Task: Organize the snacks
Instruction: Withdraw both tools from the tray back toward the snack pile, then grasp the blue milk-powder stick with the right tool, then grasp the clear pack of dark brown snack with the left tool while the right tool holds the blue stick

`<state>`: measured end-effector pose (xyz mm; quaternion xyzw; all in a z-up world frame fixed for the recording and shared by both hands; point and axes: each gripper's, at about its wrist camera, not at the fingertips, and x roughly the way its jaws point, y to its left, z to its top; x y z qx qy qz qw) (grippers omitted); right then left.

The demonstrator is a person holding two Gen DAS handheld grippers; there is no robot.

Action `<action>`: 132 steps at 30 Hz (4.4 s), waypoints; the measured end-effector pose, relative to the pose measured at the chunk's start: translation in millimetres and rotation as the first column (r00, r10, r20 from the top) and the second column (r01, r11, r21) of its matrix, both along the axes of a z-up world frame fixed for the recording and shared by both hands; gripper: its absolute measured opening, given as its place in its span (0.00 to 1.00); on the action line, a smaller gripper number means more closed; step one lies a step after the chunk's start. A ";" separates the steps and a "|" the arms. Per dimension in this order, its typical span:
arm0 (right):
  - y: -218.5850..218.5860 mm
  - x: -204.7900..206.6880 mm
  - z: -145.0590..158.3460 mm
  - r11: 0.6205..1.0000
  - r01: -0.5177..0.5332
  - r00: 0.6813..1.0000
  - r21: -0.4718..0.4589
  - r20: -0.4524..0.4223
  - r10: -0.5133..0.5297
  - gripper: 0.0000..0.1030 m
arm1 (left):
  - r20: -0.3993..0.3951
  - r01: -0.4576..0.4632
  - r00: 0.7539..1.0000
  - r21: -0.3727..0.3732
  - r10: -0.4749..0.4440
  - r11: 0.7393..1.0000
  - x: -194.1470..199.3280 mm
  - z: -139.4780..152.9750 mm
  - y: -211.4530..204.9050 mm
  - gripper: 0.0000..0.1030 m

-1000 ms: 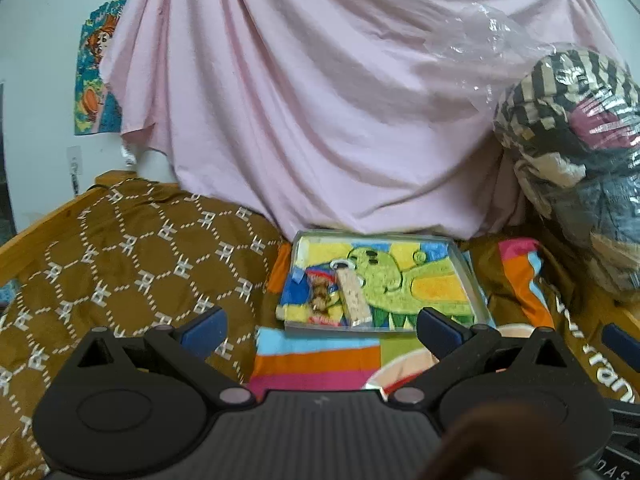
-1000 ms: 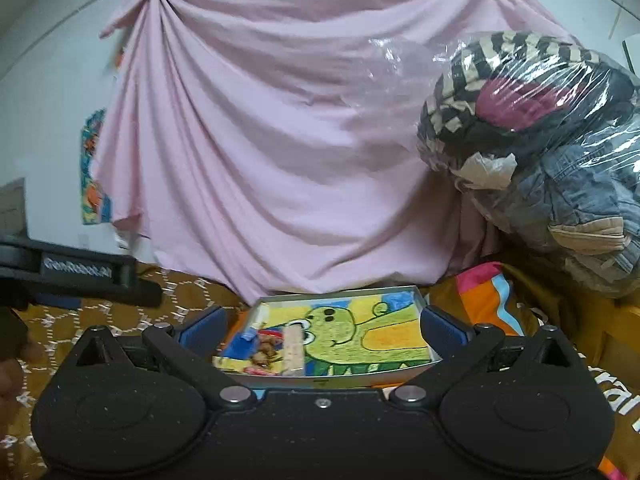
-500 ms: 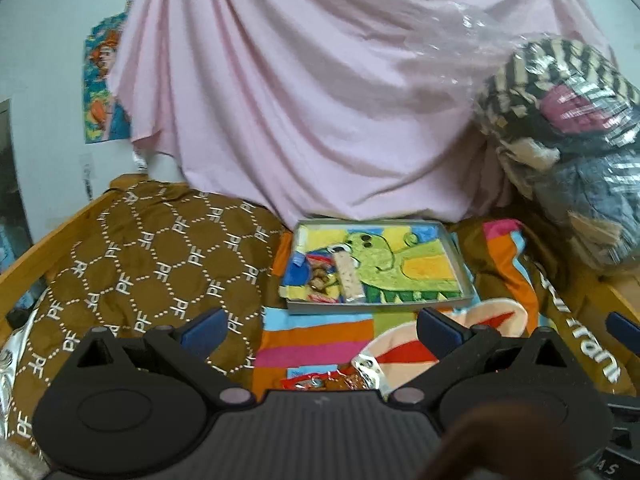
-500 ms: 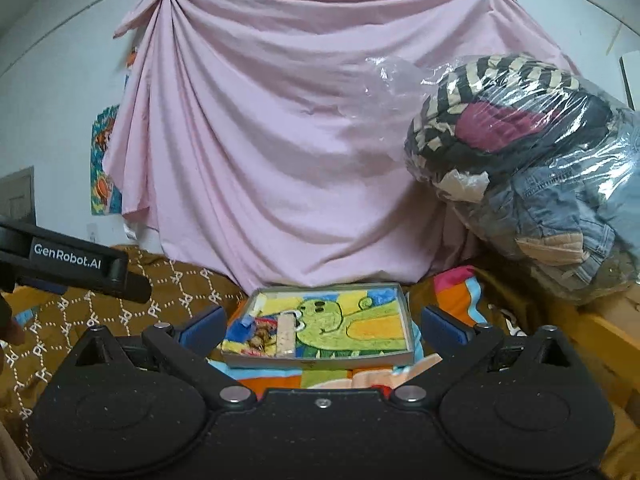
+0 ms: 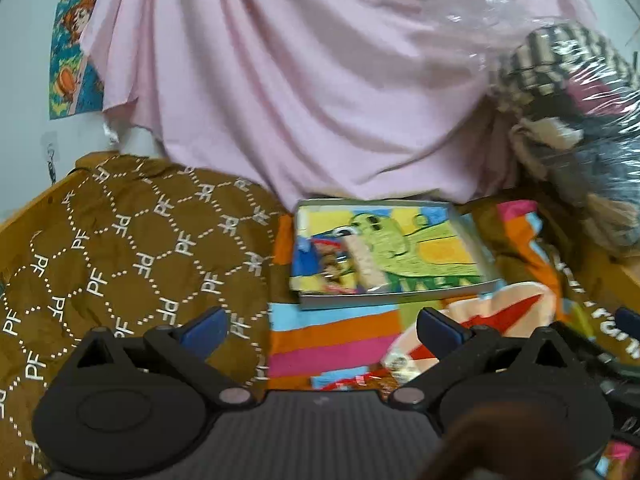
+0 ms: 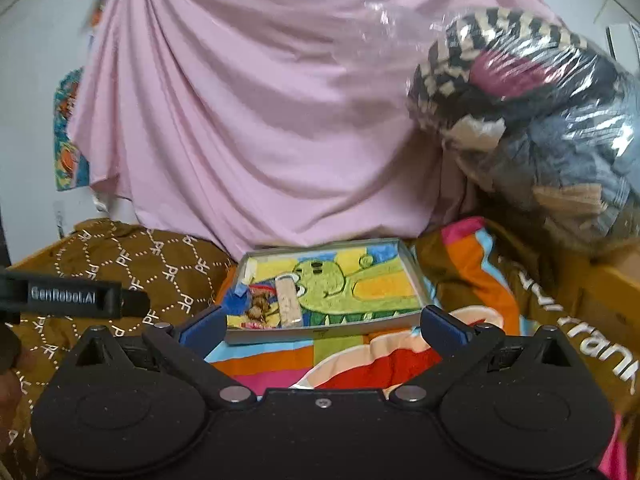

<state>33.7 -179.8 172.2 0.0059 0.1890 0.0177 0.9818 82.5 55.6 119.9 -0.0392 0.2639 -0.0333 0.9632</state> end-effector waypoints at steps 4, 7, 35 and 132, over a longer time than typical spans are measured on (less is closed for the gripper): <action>19.8 21.4 -9.2 1.000 -0.005 0.998 -0.010 -0.055 0.004 0.99 | 0.011 -0.037 0.999 0.022 0.037 0.999 20.5 -17.0 19.3 1.00; 31.9 35.0 -5.5 1.000 -0.006 0.998 -0.029 -0.068 0.004 0.99 | 0.000 -0.052 0.999 0.027 0.052 0.998 32.7 -23.8 27.9 1.00; -51.9 29.4 -99.5 0.911 -0.404 0.885 -0.090 -0.292 0.363 0.99 | -0.225 -0.020 0.969 0.326 0.098 0.945 7.4 -107.7 -92.3 1.00; -18.8 86.2 -189.2 0.845 -0.491 0.718 -0.214 -0.648 0.254 0.30 | -0.376 0.658 0.688 -0.038 -0.621 0.752 125.7 -195.6 -143.2 0.49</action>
